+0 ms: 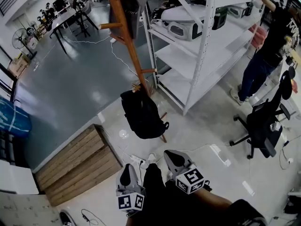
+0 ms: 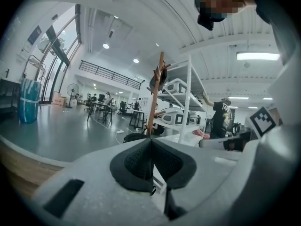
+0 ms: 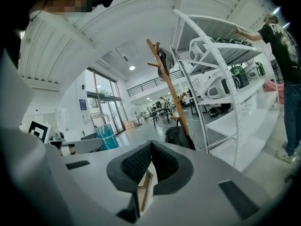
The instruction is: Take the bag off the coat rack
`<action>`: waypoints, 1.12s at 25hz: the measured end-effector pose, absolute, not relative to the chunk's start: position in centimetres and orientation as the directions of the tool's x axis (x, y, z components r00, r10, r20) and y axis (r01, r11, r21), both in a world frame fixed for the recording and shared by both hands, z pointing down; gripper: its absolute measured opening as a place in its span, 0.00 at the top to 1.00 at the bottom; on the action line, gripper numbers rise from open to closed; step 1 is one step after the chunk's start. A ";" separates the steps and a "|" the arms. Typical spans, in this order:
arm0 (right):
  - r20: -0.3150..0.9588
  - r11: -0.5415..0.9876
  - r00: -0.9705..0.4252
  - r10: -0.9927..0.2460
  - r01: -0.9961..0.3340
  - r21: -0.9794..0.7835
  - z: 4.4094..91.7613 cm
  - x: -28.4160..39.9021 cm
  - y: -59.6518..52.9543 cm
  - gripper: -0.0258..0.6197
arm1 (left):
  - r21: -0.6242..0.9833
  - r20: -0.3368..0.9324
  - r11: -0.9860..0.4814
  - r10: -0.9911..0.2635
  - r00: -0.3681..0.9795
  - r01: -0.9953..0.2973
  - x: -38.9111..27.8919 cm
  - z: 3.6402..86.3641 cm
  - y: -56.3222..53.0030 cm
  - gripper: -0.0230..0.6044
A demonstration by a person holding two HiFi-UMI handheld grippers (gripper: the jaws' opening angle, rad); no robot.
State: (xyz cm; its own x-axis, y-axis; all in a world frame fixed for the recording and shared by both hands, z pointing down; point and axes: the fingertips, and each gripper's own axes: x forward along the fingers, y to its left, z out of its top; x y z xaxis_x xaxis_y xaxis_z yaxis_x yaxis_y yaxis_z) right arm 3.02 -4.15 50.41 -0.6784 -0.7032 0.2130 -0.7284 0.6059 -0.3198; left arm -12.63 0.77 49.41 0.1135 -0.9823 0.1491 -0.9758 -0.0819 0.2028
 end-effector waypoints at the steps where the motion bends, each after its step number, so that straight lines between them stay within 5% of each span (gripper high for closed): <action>1: 0.216 0.605 -0.676 -0.704 -0.731 -0.317 50.5 2.8 -4.7 0.94 | 0.203 0.144 -0.088 -0.982 0.119 -0.975 -12.9 49.3 -0.1 0.94; 28: 0.298 0.440 -0.504 -0.811 -0.860 -0.258 52.1 -4.1 -20.9 0.94 | 0.166 0.207 -0.375 -0.891 0.404 -0.912 -20.7 52.0 -22.7 0.93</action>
State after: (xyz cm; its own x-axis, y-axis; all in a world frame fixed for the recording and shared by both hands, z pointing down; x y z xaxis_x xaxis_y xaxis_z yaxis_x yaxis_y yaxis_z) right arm -4.10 -20.86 52.09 -0.5042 -0.8106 0.2978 -0.8601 0.4401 -0.2581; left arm -20.73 -22.72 52.03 0.4044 -0.8910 0.2066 -0.9119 -0.3752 0.1664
